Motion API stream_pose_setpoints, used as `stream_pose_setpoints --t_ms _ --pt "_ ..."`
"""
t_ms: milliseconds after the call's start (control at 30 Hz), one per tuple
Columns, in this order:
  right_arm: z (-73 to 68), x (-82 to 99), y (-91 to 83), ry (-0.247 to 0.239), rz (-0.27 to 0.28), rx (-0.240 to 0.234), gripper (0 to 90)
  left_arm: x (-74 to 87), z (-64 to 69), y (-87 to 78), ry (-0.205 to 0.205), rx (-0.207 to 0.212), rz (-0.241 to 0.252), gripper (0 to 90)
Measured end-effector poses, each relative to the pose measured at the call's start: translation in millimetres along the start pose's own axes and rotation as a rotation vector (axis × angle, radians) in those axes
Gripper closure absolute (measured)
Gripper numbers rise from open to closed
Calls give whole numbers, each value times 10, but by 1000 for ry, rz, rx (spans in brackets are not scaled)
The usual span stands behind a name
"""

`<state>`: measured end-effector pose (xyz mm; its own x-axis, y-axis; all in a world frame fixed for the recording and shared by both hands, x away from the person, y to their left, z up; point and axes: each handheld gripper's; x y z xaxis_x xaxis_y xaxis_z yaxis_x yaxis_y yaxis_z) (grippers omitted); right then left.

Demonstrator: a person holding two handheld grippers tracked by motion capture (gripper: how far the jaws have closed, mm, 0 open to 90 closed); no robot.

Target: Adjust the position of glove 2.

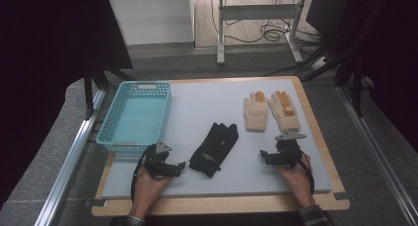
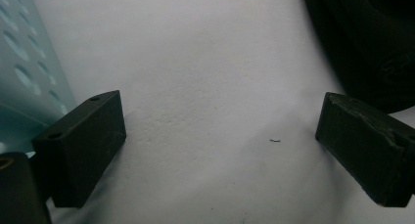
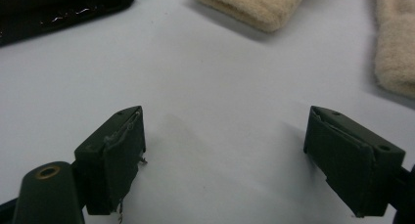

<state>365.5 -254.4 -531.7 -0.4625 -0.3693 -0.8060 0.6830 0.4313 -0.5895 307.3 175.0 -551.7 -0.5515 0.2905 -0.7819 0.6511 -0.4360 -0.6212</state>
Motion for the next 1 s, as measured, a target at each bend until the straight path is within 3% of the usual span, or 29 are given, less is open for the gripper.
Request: stream_pose_setpoints --t_ms 200,600,833,1000 --pt "-2 2 1 -1 3 1 150 -52 87 -14 37 -30 -11 55" --pt "-5 4 -2 -4 5 4 149 -396 233 -153 -21 90 57 42" --pt "-4 5 -2 -3 5 3 149 -604 256 -13 -20 125 34 31" --pt "-4 5 -2 -3 5 2 149 -759 389 138 16 149 7 15"
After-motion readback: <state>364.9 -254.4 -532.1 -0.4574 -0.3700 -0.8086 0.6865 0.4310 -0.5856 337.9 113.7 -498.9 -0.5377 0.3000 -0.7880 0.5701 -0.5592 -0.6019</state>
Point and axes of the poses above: each handheld gripper's, and its own axes: y roughly forward along the jaws, x roughly out of its underside, z roughly to its right, and after that the axes turned 7 degrees about z, right-handed
